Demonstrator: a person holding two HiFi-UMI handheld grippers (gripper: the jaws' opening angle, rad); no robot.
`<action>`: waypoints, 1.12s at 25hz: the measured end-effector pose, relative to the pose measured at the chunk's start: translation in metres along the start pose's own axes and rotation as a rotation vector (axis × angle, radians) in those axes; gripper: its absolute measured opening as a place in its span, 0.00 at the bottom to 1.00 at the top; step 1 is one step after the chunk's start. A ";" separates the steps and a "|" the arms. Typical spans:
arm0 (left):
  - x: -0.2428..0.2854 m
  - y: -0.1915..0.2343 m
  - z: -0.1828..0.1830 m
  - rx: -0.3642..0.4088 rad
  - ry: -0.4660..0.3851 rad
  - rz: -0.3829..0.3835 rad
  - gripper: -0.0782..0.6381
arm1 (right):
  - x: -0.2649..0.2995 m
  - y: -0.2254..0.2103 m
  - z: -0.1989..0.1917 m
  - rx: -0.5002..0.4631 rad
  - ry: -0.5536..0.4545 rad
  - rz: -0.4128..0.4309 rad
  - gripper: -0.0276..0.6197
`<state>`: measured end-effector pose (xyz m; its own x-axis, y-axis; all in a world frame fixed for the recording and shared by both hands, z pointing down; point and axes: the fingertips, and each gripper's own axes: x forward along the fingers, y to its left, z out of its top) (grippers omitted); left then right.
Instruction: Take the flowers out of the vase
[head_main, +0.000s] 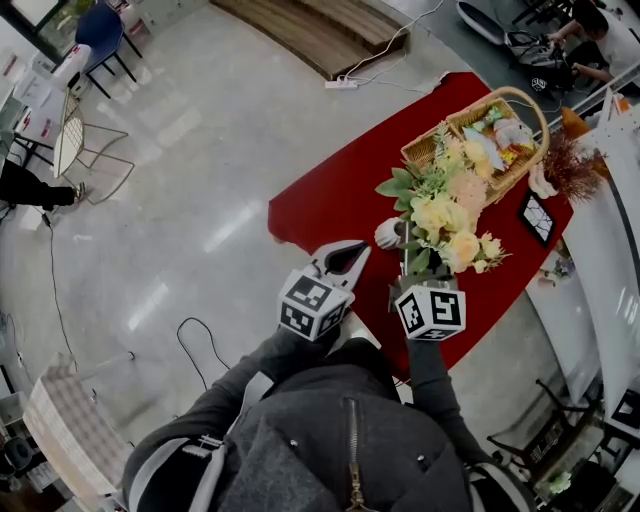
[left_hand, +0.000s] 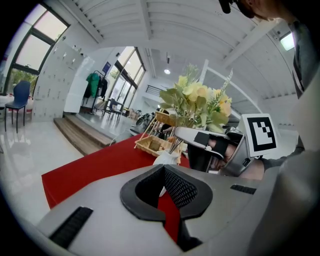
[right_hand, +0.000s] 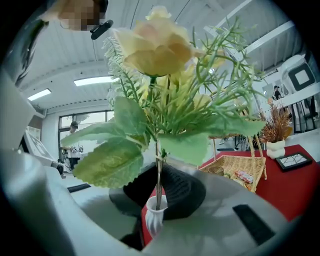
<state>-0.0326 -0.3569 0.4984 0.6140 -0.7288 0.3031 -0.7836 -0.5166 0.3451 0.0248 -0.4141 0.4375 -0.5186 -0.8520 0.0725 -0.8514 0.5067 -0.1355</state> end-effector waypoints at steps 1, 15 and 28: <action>0.000 -0.001 0.001 0.002 -0.003 -0.004 0.12 | 0.000 0.001 0.003 -0.003 -0.005 0.003 0.09; 0.002 -0.011 0.015 0.013 -0.037 -0.046 0.12 | -0.011 0.003 0.053 -0.034 -0.058 0.016 0.09; -0.004 -0.031 0.017 0.064 -0.047 -0.123 0.12 | -0.053 -0.001 0.114 -0.004 -0.201 -0.053 0.09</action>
<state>-0.0124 -0.3457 0.4718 0.7017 -0.6778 0.2198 -0.7082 -0.6296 0.3193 0.0620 -0.3850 0.3209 -0.4470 -0.8865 -0.1194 -0.8778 0.4604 -0.1324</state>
